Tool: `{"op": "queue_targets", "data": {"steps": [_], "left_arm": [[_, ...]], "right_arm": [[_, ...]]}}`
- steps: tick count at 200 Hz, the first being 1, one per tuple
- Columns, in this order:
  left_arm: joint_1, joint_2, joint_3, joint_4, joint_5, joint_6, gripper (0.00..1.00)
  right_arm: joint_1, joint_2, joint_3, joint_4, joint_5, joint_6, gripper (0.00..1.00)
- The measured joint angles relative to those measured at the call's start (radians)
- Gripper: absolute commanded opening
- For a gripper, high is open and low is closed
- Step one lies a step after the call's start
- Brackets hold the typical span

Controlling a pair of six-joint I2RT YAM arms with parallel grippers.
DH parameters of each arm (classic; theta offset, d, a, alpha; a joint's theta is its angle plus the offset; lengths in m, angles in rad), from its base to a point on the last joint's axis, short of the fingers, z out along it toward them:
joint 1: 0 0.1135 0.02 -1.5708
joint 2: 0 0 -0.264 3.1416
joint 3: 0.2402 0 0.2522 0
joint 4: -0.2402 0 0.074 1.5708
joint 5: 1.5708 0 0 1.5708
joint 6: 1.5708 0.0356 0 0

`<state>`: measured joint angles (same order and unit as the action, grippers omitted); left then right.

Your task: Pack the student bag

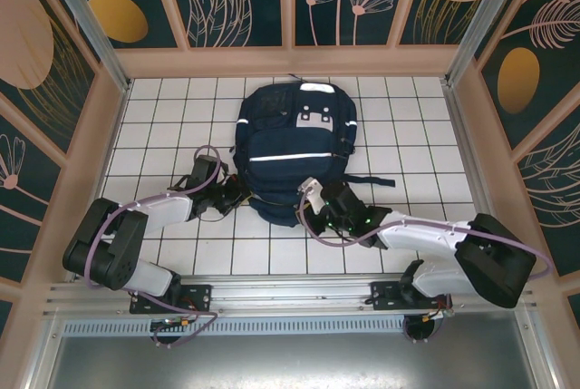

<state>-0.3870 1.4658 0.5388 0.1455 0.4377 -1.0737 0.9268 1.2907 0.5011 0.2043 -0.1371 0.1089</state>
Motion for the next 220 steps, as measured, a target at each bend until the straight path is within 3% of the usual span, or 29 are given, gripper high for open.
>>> {"op": "queue_targets", "data": {"steps": [67,89,108,143,186,220], "left_arm": [[-0.071,0.06,0.069,0.023,-0.024,-0.047,0.0],[-0.101,0.103,0.113,0.027,-0.035,-0.051,0.34],[-0.114,0.104,0.139,0.017,-0.037,-0.04,0.49],[-0.14,0.067,0.21,-0.053,-0.028,0.053,0.62],[-0.148,0.026,0.301,-0.08,-0.035,0.142,0.67],[-0.118,0.076,0.43,-0.134,-0.063,0.192,0.72]], "right_arm": [[0.052,0.191,0.158,-0.008,-0.016,0.027,0.0],[0.05,0.204,0.162,-0.013,0.035,0.047,0.0],[0.038,0.191,0.145,0.002,0.071,0.089,0.0],[-0.025,0.029,0.004,0.036,0.138,0.187,0.0],[-0.185,-0.198,-0.146,0.011,0.212,0.29,0.0],[-0.279,-0.274,-0.198,-0.007,0.261,0.322,0.0]]}}
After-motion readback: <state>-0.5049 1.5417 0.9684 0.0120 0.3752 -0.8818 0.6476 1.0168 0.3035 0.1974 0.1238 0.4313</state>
